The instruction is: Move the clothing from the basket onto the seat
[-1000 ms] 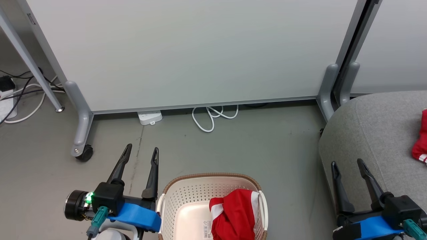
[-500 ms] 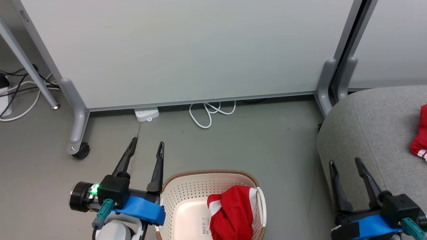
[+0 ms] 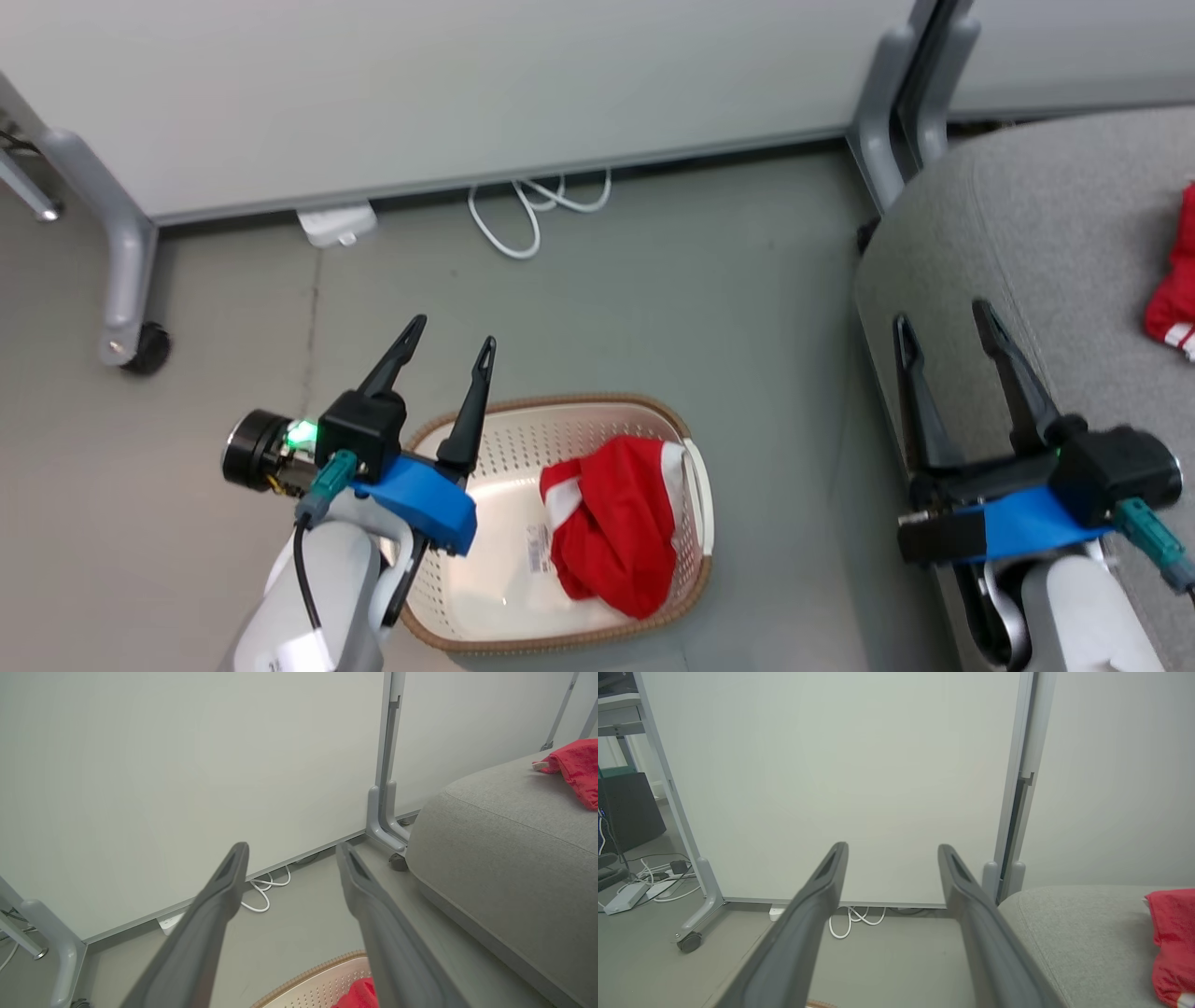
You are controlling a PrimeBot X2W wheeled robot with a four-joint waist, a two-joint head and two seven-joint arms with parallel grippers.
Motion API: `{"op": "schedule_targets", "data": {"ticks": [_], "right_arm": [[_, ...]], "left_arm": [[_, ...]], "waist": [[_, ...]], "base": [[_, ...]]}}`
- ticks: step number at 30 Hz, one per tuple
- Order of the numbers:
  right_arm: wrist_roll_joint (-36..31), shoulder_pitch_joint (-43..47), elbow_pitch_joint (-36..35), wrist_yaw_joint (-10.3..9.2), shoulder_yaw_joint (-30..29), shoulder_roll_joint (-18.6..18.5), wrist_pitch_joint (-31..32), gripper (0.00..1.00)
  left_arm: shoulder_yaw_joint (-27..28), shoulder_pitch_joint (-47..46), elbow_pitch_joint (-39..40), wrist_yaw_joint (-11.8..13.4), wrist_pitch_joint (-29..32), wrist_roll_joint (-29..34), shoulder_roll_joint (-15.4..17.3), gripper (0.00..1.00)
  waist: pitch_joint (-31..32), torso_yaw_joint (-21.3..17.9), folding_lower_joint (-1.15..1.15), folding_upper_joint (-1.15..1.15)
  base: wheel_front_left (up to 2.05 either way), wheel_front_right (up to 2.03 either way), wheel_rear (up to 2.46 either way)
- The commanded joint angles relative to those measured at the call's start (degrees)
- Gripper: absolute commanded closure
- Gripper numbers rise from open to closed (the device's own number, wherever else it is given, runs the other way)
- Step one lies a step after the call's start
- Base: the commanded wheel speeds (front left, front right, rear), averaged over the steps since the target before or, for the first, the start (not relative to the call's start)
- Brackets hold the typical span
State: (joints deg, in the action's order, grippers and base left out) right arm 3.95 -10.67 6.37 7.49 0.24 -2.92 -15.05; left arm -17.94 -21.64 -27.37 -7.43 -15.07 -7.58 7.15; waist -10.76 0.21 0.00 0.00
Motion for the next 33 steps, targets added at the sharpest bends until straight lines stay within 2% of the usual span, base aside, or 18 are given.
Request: {"op": "schedule_targets", "data": {"ticks": [1, 14, 33], "right_arm": [[-0.2, -1.8, -0.4, 0.01, 0.3, 0.0, -0.2, 0.0], [0.6, -12.9, -3.2, 0.01, 2.6, 0.0, -0.2, 0.0], [2.1, -18.2, -6.0, 0.01, 2.9, 0.1, -0.2, 0.0]], "left_arm": [[-0.7, -1.9, -1.0, 0.0, -0.2, -0.5, 0.7, 0.0], [-12.8, -16.1, -16.2, -0.1, -0.2, -8.1, 4.8, 0.0], [-26.0, -28.6, -32.1, -0.1, 0.7, -22.6, 7.4, 0.0]], "waist": [[-4.5, -2.5, 0.0, 0.0], [-20.7, -7.8, 0.0, 0.0], [-35.8, -11.5, 0.0, 0.0]], "base": [[0.0, 0.0, 0.0], [0.0, 0.0, 0.0], [0.0, 0.0, 0.0]]}}
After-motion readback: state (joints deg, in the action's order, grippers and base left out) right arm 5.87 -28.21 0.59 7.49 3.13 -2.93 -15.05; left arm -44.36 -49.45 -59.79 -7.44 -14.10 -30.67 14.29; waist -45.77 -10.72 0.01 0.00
